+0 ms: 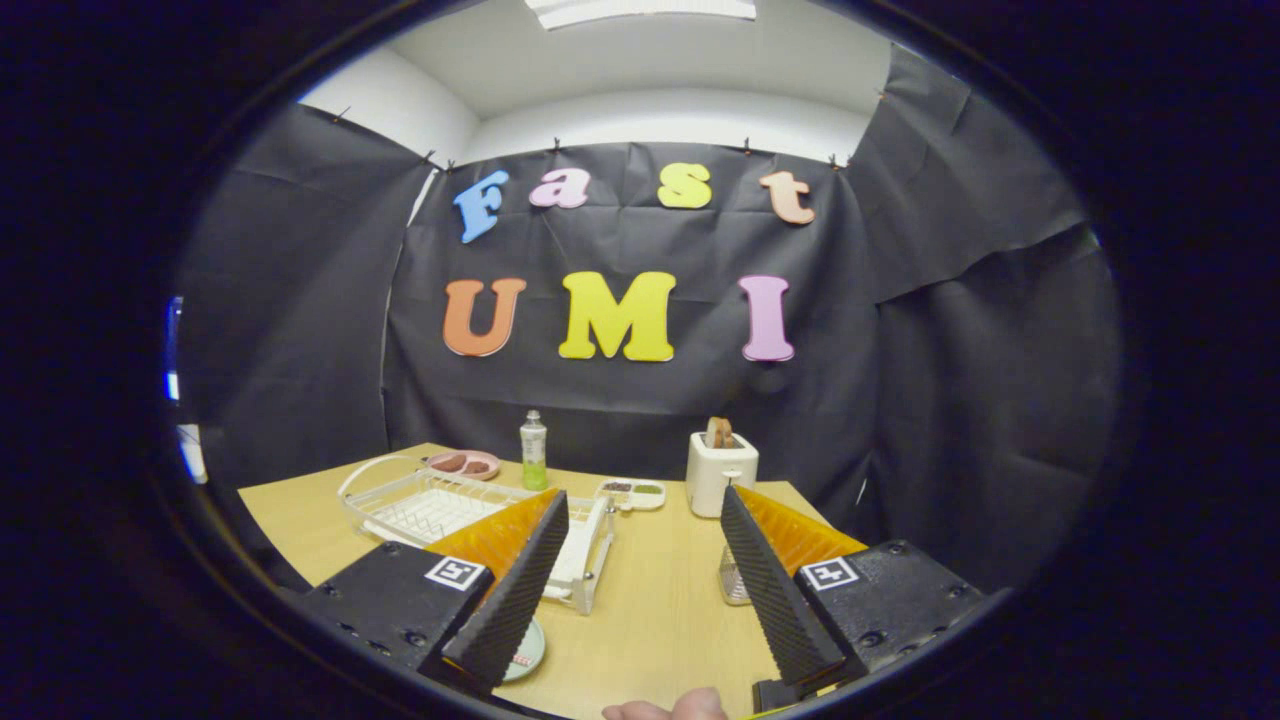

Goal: Take the plate from the dish rack, then take the spoon from the basket and place it into the plate.

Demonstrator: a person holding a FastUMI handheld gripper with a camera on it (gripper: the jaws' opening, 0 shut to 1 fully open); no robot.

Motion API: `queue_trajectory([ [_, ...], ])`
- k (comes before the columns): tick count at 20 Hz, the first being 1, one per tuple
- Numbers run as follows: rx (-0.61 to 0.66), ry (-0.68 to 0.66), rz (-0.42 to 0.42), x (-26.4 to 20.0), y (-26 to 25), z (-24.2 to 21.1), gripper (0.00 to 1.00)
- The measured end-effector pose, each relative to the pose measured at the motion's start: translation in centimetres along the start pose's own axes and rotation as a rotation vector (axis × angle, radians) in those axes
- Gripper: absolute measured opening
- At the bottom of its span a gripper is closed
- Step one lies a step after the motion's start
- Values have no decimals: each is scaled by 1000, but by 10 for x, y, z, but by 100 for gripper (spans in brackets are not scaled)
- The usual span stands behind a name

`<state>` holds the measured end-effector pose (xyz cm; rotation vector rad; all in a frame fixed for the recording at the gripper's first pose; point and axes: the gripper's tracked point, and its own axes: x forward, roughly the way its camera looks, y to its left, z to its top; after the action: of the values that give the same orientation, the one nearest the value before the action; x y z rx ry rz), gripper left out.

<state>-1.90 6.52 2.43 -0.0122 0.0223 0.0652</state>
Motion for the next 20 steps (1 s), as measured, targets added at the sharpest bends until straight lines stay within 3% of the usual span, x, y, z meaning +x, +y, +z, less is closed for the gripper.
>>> queue_trajectory([
  [11,34,-106,-59,-17,-14,15,99],
  [20,37,-96,-49,-10,-3,13,99],
])
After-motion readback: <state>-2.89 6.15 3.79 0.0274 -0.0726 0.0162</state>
